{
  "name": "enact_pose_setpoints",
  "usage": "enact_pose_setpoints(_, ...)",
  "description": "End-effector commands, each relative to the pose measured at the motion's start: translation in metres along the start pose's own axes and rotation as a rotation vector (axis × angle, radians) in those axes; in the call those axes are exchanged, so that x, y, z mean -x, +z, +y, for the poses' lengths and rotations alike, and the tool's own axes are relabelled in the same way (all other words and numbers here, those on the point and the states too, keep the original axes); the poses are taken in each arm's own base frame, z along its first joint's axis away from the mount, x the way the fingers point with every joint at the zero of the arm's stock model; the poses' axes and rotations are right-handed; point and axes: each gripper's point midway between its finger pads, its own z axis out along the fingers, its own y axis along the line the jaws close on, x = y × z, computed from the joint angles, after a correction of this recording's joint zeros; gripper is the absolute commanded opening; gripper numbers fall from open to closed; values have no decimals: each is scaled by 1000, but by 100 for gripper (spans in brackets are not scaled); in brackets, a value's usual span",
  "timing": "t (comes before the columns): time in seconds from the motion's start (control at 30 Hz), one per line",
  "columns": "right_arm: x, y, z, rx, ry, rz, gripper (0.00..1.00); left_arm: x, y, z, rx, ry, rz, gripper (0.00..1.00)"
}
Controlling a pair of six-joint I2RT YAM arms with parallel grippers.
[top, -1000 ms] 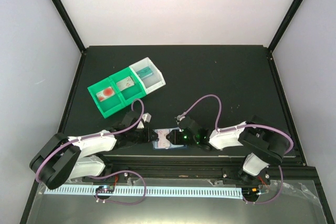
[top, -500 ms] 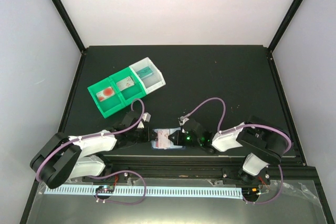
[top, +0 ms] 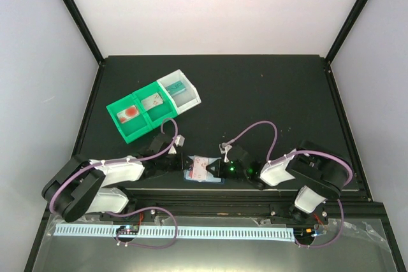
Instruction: Take the credit cards out of the card holder
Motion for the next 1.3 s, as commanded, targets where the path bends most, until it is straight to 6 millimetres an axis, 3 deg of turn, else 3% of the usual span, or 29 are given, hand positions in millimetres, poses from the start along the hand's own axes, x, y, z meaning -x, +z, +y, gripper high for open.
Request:
enact_pose_setpoints(0.0, 7, -7, 5, 50, -6, -38, 1, -20, 2, 37, 150, -39, 64, 2)
enact_pose_setpoints(0.23, 7, -14, 0, 55, 5, -46, 5, -24, 3, 42, 164, -56, 66, 2)
enact_pose_setpoints(0.4, 6, -10, 3, 63, -5, -26, 15, -26, 2, 43, 160, -61, 66, 2)
enact_pose_setpoints(0.73, 16, -5, 2, 30, 6, -46, 19, -24, 2, 41, 155, -67, 62, 2)
enact_pose_setpoints(0.93, 14, -1, -4, 25, 32, -41, 16, -26, 3, 42, 151, -69, 63, 2)
enact_pose_setpoints(1.13, 16, -6, -9, 36, 50, -57, 1, -28, 3, 43, 156, -70, 68, 2)
enact_pose_setpoints(1.27, 17, -15, -14, 33, 58, -80, 1, -25, 3, 43, 163, -71, 62, 2)
